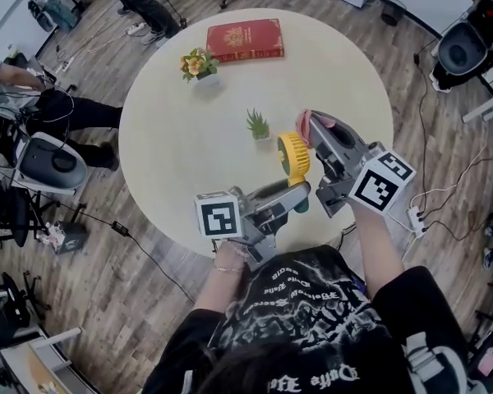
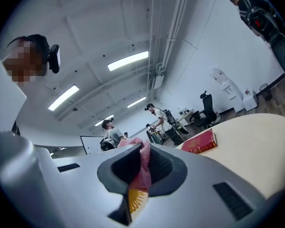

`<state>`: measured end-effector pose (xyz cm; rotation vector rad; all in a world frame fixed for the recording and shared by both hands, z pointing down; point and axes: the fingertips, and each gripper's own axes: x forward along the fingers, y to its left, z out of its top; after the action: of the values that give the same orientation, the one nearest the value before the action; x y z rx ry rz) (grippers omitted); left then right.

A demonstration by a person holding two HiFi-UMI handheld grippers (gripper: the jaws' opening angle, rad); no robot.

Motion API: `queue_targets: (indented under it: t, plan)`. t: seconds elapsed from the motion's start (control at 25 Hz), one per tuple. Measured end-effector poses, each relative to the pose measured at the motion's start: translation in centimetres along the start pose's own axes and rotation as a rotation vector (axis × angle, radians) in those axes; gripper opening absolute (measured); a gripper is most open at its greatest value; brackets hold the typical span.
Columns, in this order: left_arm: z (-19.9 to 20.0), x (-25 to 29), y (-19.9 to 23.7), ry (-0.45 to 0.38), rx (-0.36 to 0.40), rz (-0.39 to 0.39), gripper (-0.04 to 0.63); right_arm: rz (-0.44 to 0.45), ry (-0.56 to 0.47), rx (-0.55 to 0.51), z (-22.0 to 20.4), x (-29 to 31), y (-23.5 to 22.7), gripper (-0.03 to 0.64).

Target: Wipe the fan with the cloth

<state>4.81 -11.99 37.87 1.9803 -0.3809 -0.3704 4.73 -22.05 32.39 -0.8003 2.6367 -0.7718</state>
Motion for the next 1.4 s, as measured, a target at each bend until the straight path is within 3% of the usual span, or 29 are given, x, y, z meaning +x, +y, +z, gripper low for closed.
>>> queue_targets:
  t: [0.36,0.68,1.08,1.28,1.4]
  plan:
    - [-1.2,0.3,-1.0,0.096,0.055,-0.025,0.198,0.060,0.113,0.240,-2.1,0.0,-1.7,0.034]
    - [-0.6,0.2,-1.3,0.068,0.031,-0.073,0.198,0.135,0.181,0.436,-4.3,0.4,-1.6,0.032]
    - [0.5,-0.2,-2.9,-0.035,-0.018,-0.163,0.198,0.220,0.340,0.418,-8.0,-1.4,0.4,0.029]
    - [1.6,0.6,-2.5,-0.039,-0.012,-0.158,0.198,0.262,0.287,0.486,-7.4,-1.2,-0.1,0.028]
    - [1.6,0.7,-2.0,-0.049,-0.012,-0.137,0.198,0.274,0.238,0.456,-6.7,-2.1,-0.1,0.028]
